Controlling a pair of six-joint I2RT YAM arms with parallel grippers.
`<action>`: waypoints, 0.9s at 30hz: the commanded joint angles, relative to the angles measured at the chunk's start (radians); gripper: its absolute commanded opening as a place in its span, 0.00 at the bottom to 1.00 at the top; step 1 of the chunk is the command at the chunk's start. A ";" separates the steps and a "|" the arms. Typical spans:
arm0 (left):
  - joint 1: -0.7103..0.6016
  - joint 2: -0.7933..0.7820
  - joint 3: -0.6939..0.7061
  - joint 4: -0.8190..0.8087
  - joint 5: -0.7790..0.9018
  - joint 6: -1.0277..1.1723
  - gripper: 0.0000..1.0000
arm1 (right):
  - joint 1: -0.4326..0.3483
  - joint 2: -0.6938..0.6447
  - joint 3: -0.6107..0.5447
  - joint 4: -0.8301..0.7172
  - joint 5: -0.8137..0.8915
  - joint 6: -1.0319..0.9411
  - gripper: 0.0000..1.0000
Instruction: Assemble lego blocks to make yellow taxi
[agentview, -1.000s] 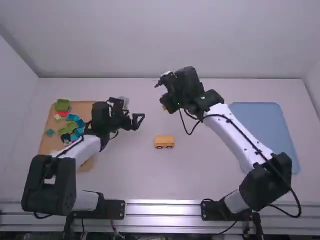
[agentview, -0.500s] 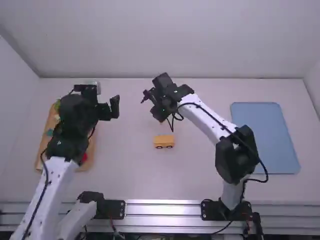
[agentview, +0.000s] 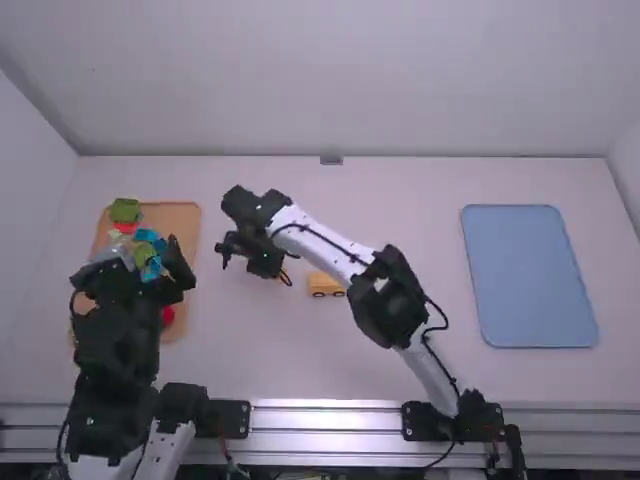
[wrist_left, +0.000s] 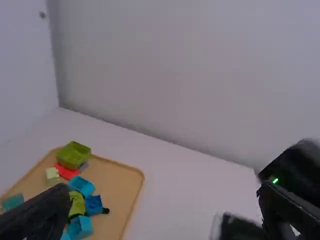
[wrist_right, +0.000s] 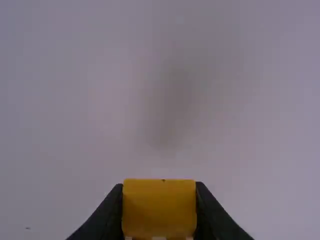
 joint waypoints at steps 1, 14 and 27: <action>0.002 -0.051 -0.003 0.005 -0.052 -0.017 0.99 | 0.010 0.069 0.048 -0.035 0.060 -0.066 0.00; 0.004 -0.037 -0.004 0.000 -0.037 -0.002 0.99 | 0.033 0.143 0.048 -0.006 0.141 -0.064 0.76; 0.003 -0.020 -0.004 -0.027 -0.163 -0.086 0.99 | -0.035 0.090 0.188 -0.079 0.126 0.044 0.99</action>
